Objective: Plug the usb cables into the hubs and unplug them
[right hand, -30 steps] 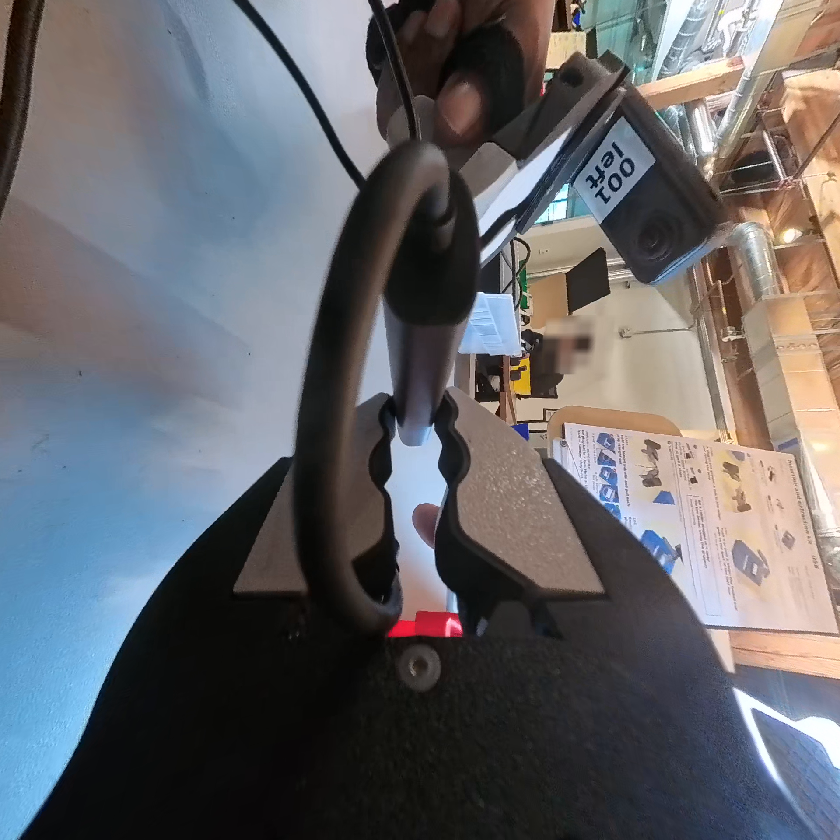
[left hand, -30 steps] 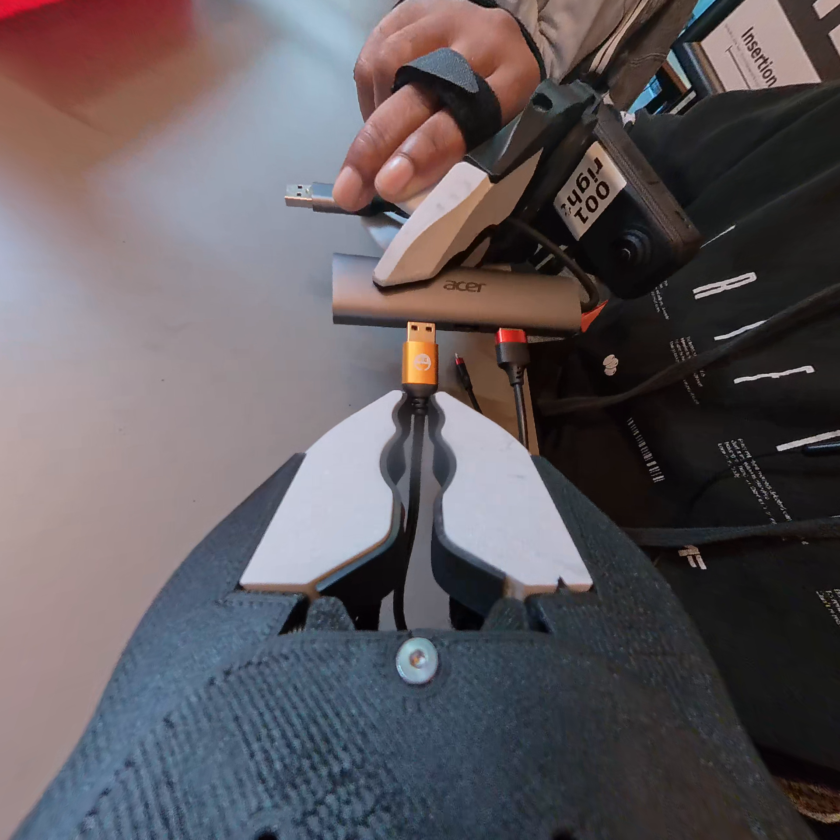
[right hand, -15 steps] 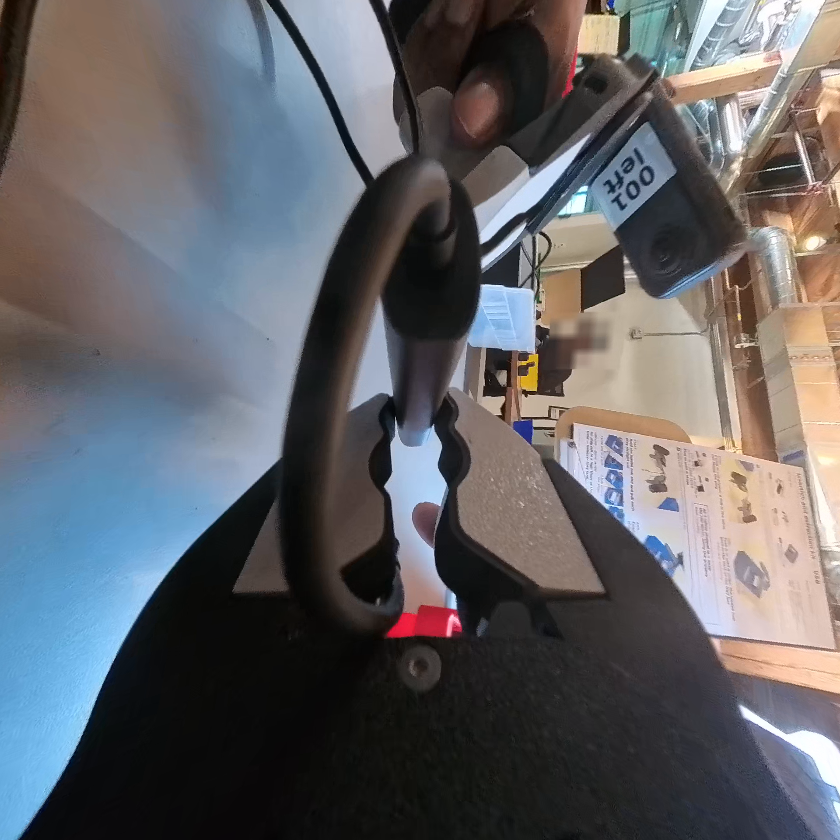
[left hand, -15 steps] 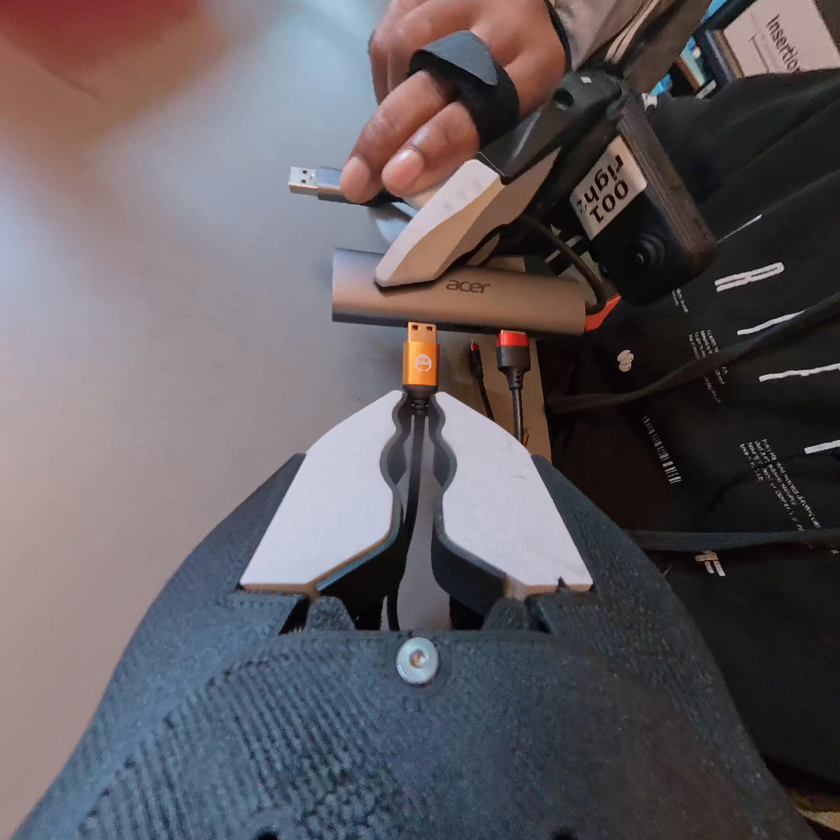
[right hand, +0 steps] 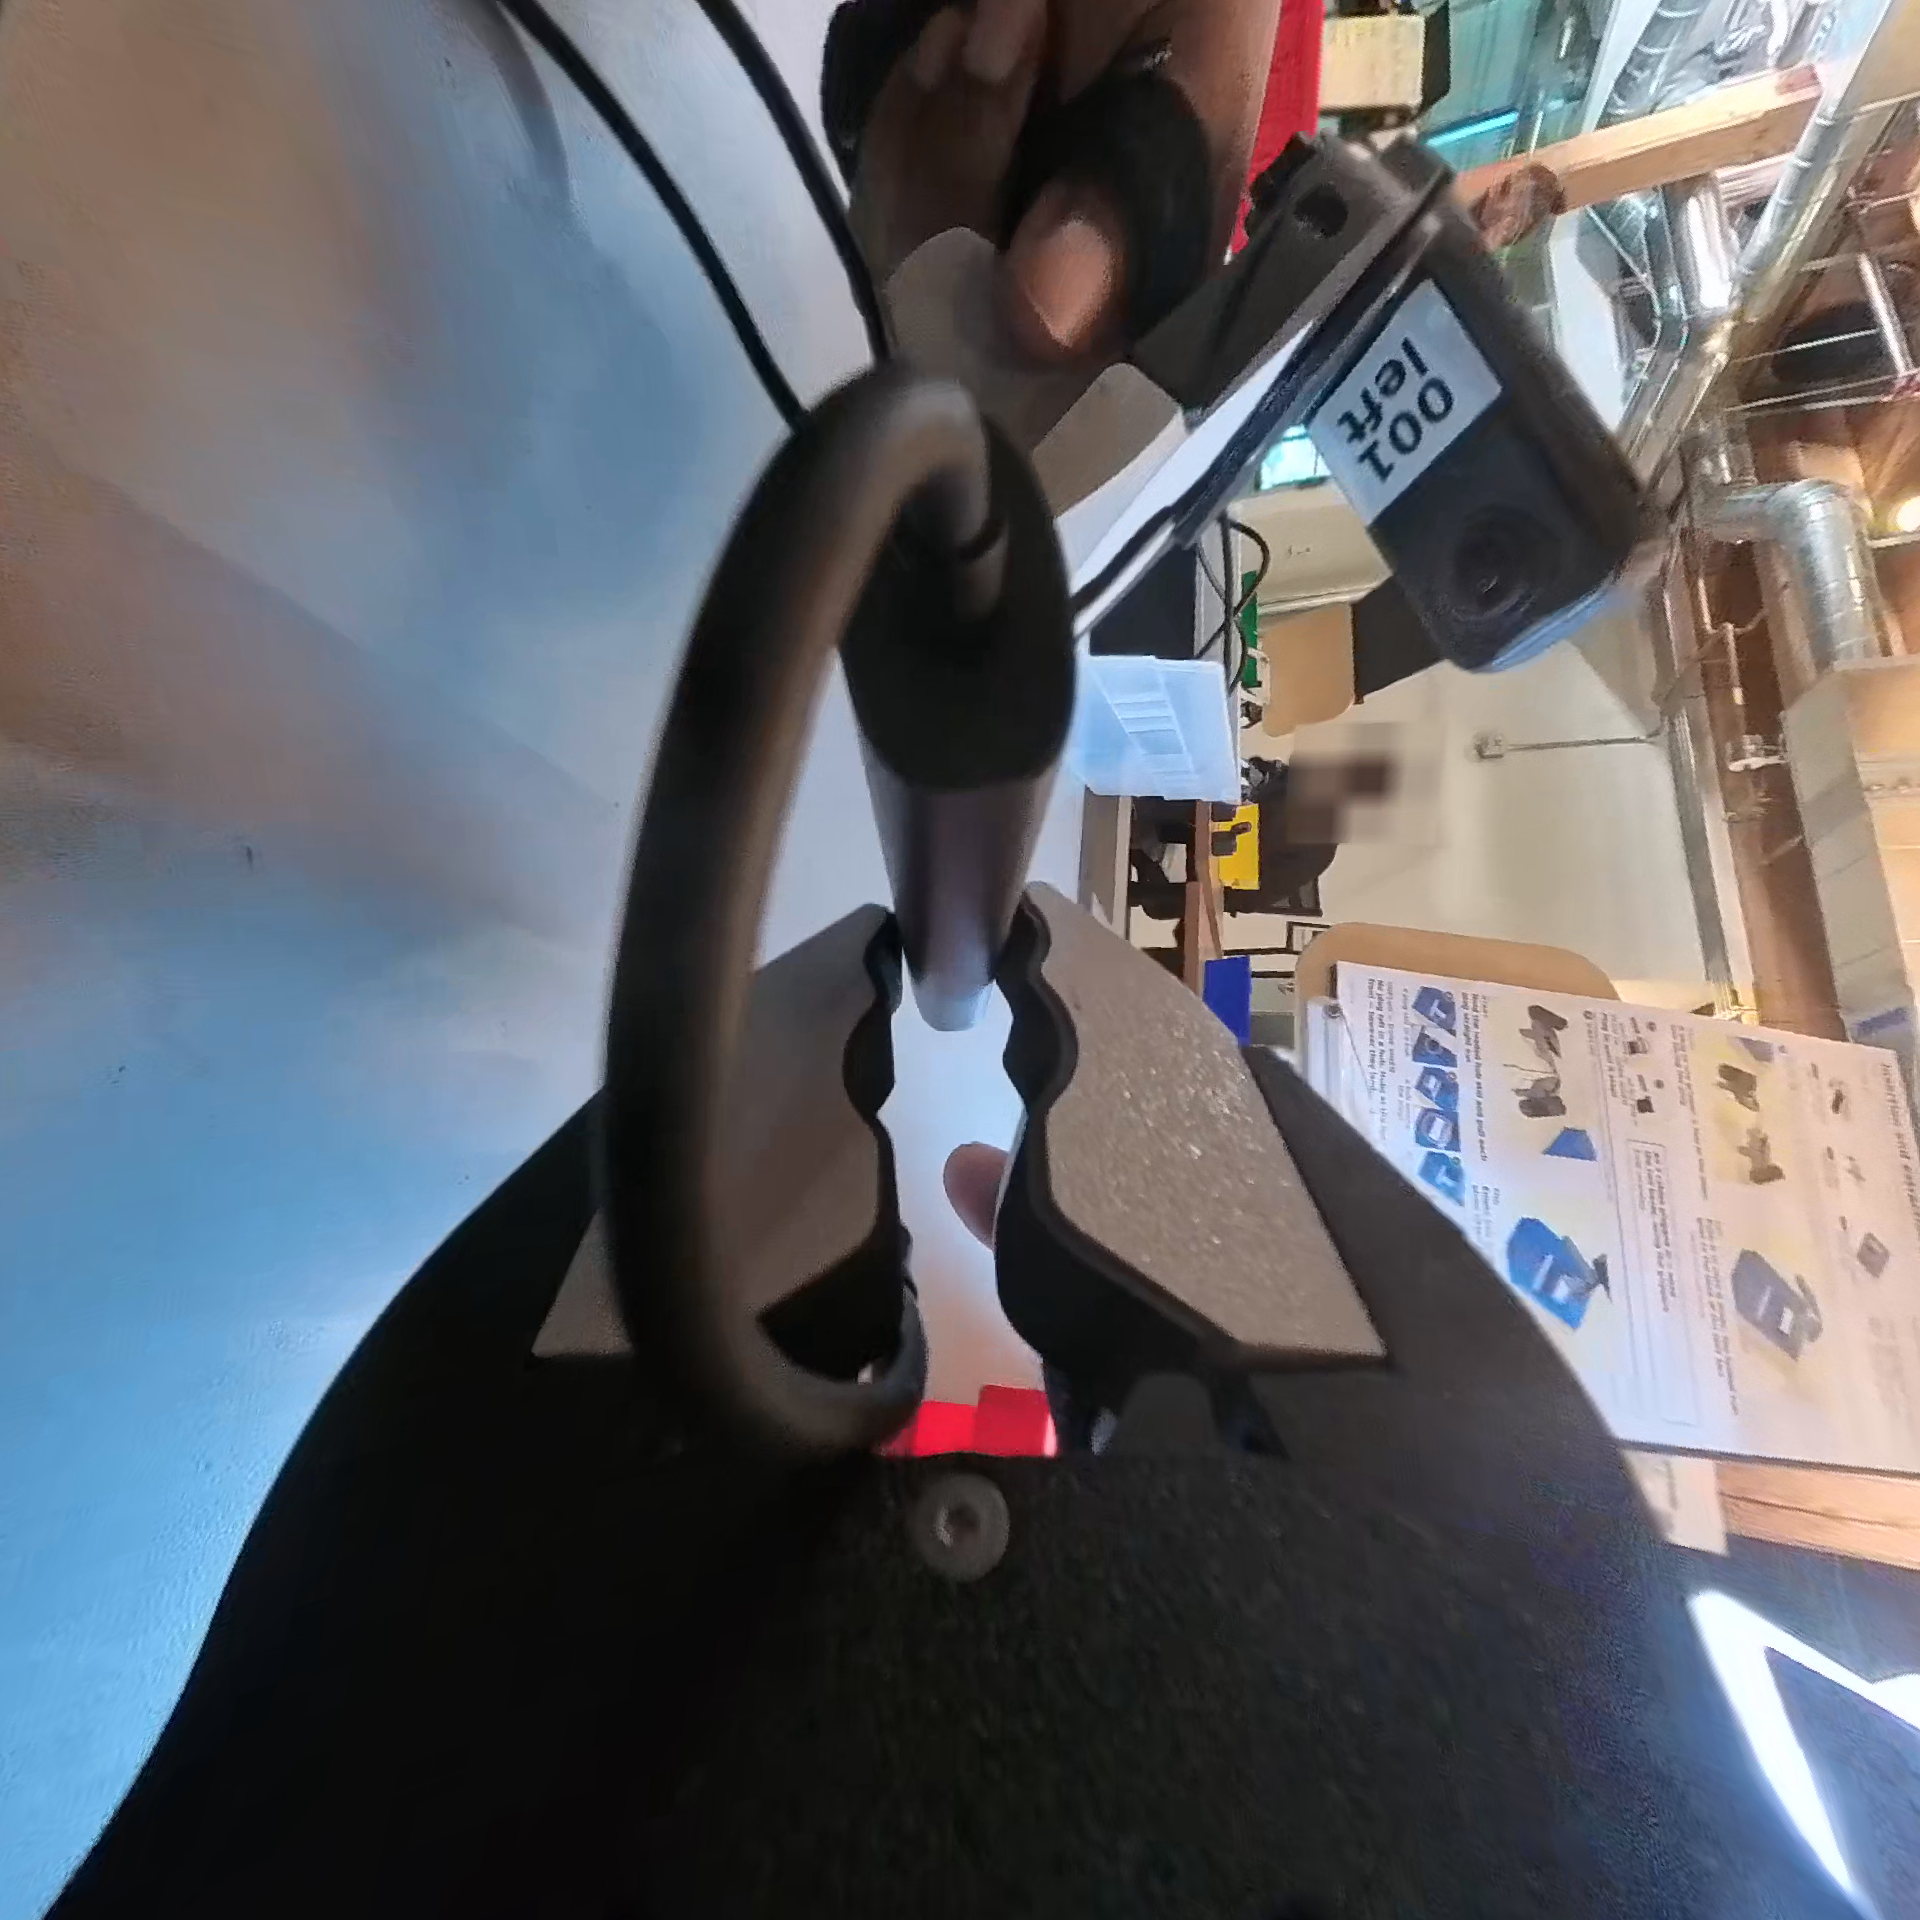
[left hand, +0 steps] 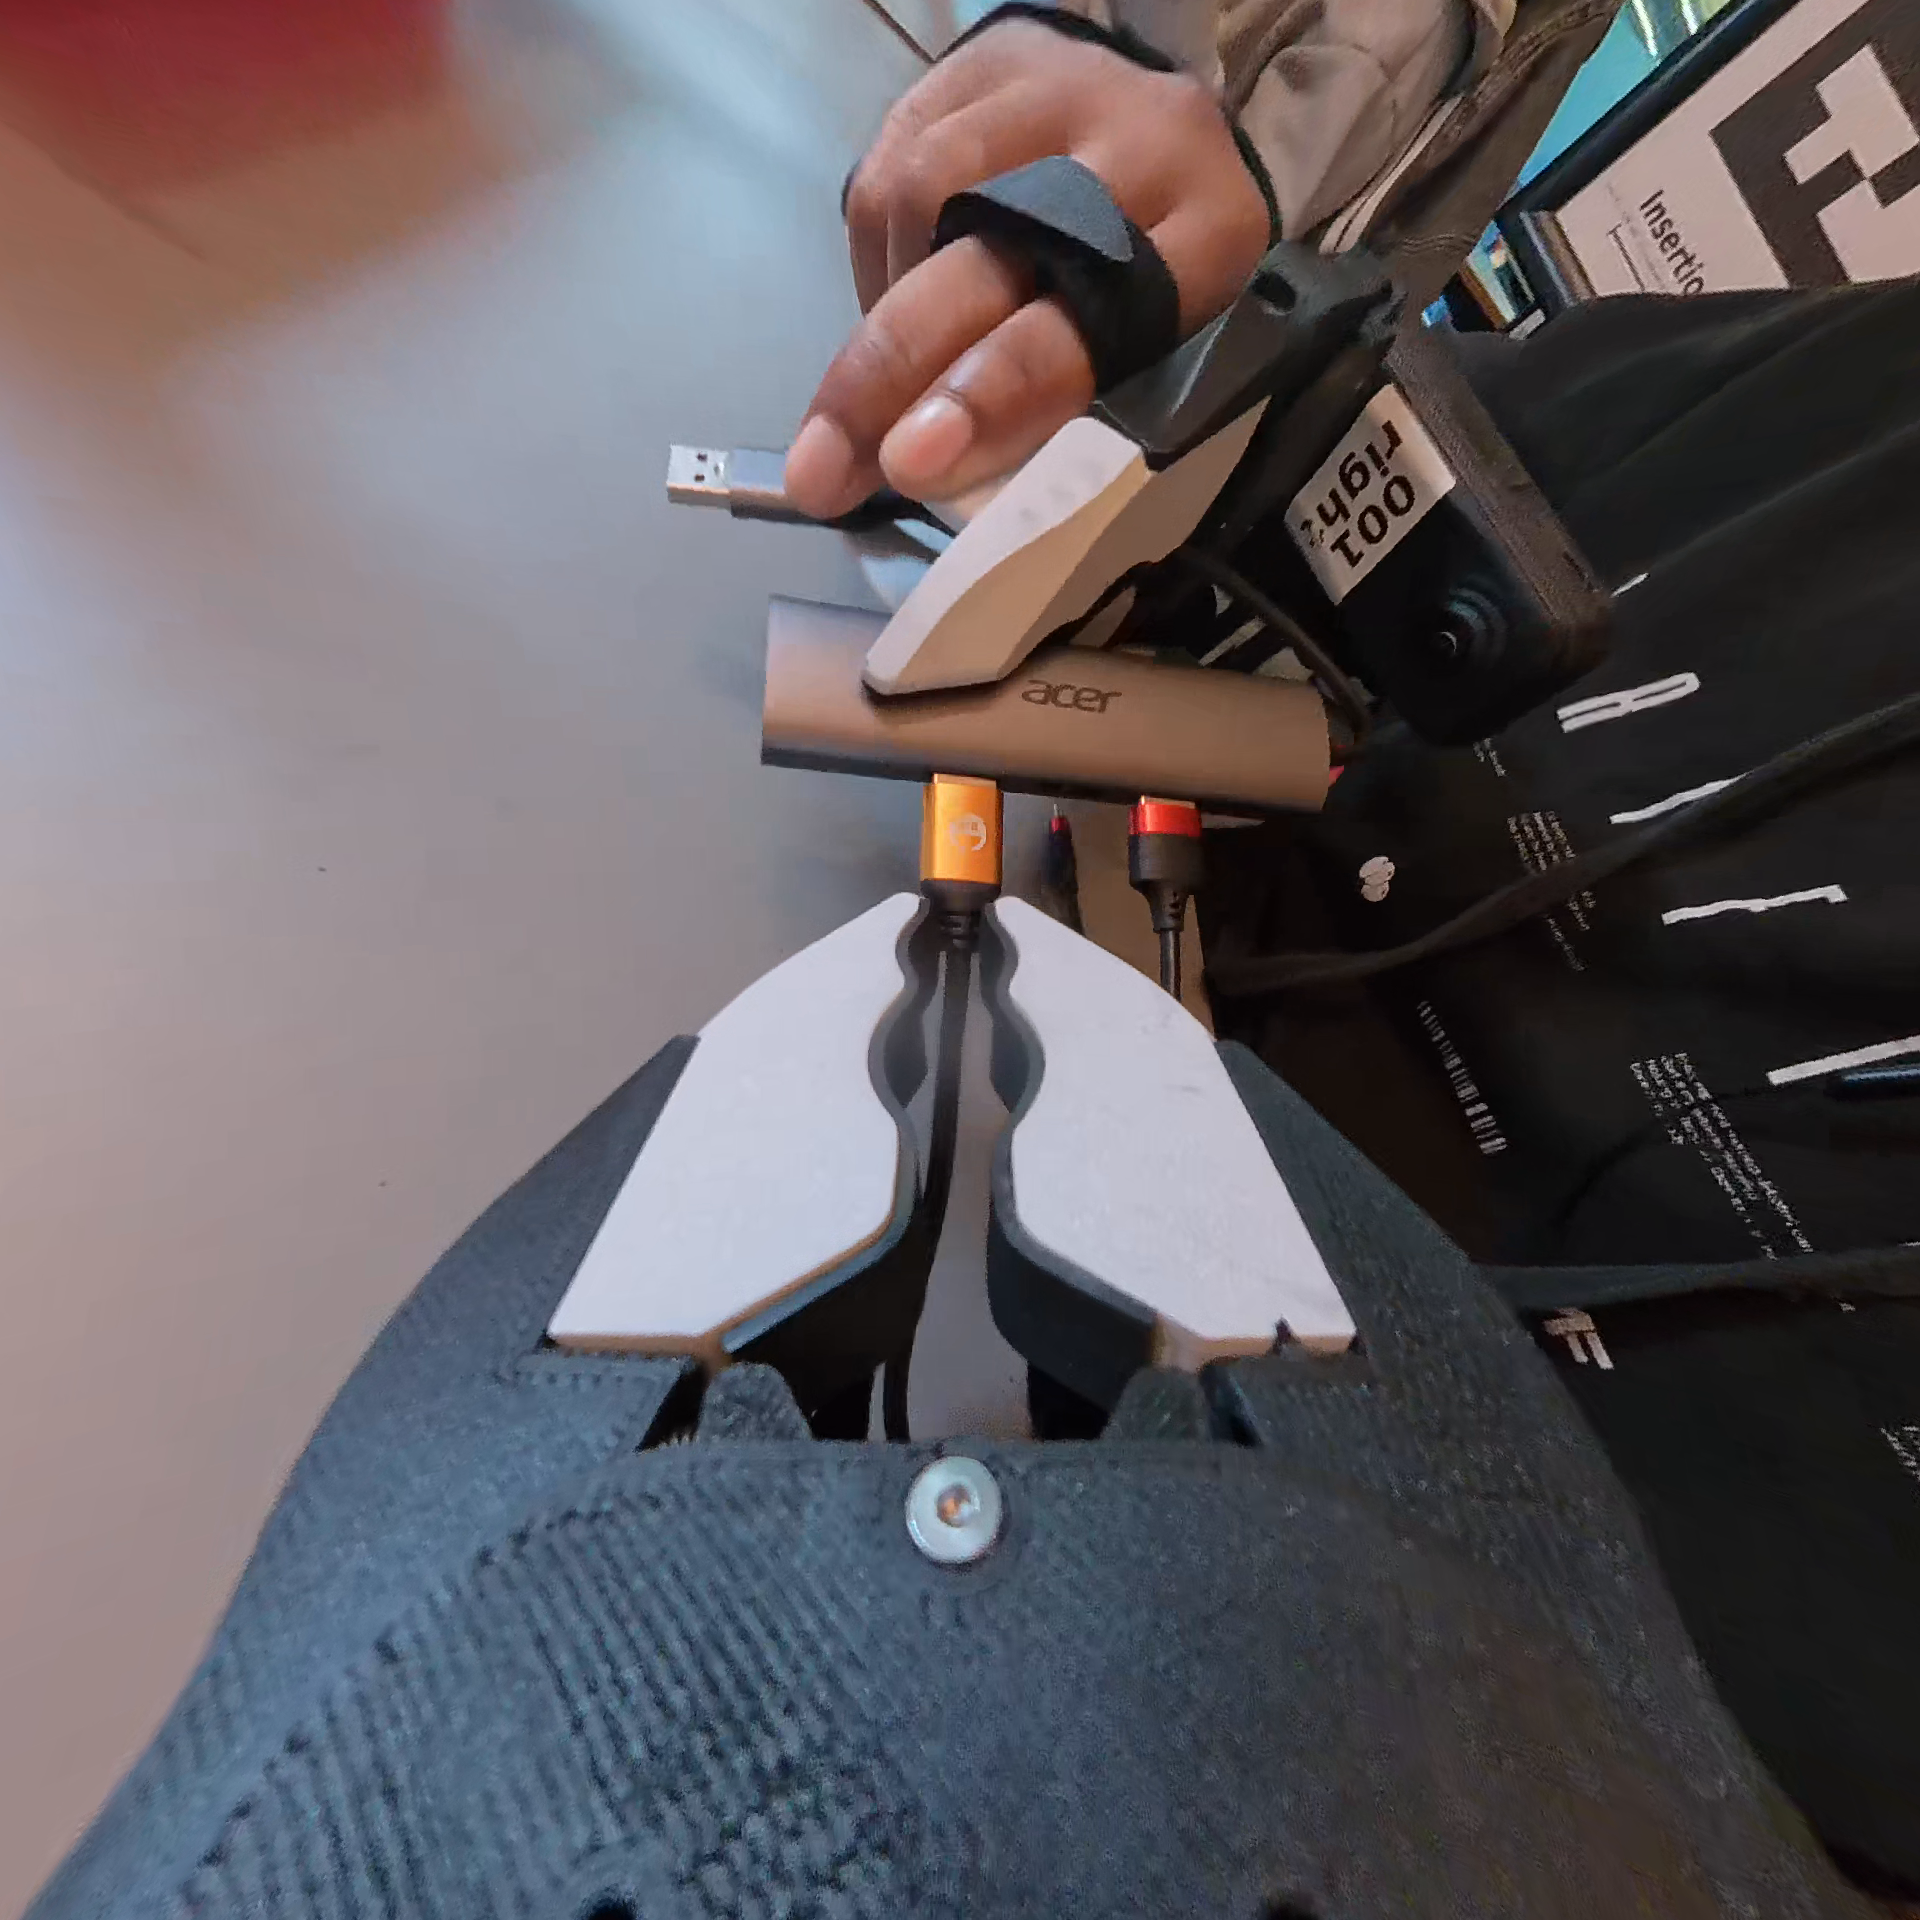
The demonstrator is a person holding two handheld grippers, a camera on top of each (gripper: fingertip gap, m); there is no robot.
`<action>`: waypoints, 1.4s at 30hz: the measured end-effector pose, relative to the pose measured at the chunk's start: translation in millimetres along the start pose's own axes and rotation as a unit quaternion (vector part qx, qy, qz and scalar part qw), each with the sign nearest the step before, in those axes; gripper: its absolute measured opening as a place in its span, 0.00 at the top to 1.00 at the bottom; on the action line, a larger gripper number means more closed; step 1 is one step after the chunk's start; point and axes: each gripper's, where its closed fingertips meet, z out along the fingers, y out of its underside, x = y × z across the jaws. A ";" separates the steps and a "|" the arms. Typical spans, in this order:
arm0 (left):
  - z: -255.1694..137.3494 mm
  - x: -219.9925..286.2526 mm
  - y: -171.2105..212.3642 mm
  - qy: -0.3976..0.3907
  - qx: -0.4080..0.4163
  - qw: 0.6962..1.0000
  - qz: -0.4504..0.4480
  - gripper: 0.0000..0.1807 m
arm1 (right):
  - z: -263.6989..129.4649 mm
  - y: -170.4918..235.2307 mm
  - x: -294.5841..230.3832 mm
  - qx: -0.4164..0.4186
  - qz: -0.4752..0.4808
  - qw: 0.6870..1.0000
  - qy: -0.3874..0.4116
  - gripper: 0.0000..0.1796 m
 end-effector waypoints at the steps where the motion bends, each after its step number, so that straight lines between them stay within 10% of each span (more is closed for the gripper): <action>1: -1.1 -0.1 -3.3 0.003 0.011 1.000 -0.004 0.96 | 0.0 2.1 1.0 0.003 0.009 1.000 0.002 0.90; 10: -24.1 -26.7 -23.4 -0.014 0.108 0.991 -0.075 0.96 | -0.6 19.1 13.3 0.009 0.172 0.985 -0.009 0.78; 16: -38.8 -45.1 -26.6 -0.046 0.140 0.982 -0.118 0.96 | -1.0 6.3 13.9 -0.036 0.115 0.992 -0.023 0.62; 29: -64.7 -24.9 -49.8 -0.022 0.219 0.972 -0.084 0.88 | -13.6 18.2 56.3 -0.137 0.058 0.987 -0.066 0.90; 42: -118.6 -40.1 -65.7 -0.088 0.318 0.943 -0.056 0.81 | -120.1 244.2 244.3 -0.384 0.186 0.904 -0.004 0.90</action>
